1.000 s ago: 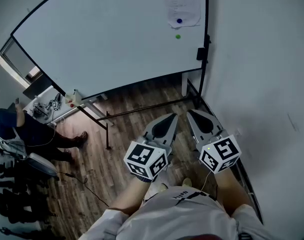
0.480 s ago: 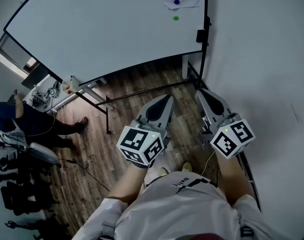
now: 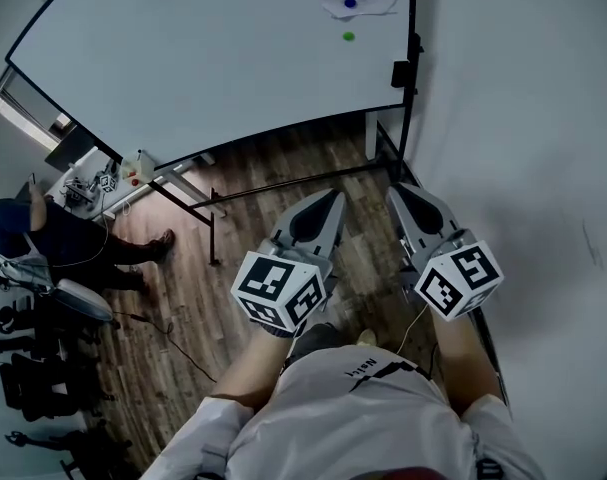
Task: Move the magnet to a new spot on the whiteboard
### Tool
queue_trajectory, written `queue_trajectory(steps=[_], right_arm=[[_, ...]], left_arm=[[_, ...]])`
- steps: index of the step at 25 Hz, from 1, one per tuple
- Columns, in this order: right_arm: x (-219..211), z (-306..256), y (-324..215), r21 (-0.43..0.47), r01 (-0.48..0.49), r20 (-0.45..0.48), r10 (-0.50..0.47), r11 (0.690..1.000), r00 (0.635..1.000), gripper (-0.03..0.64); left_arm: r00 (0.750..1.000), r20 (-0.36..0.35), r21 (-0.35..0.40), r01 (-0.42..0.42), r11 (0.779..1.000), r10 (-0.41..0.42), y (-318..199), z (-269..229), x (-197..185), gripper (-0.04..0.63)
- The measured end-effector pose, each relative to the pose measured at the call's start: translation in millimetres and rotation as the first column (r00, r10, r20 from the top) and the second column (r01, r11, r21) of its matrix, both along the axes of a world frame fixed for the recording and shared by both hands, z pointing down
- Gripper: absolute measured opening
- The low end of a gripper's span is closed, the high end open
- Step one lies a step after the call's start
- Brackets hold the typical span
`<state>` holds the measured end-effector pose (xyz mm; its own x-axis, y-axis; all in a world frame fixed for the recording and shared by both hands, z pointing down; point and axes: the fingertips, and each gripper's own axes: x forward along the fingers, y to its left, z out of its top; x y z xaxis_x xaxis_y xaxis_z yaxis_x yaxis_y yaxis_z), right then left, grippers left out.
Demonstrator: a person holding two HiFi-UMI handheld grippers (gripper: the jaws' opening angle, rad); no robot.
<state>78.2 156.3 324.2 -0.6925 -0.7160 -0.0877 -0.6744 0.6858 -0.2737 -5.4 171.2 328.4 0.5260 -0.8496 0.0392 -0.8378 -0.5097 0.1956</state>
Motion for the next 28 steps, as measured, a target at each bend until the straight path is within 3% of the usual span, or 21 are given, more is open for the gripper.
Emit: queue_trajectory(steps=[11, 28], right_arm=[[-6.3, 8.9, -65.7, 0.039, -0.045, -0.066, 0.048, 0.998, 0.997, 0.011], [-73.9, 20.5, -270.7, 0.040, -0.175, -0.122, 0.179, 0.984, 0.976, 0.014]], left_arm=[[1.000, -0.005, -0.008, -0.023, 1.000, 0.023, -72.5, 11.5, 2.4, 0.011], [0.993, 0.050, 0.018, -0.106, 0.994, 0.105, -279.5, 19.0, -57.1, 0.011]])
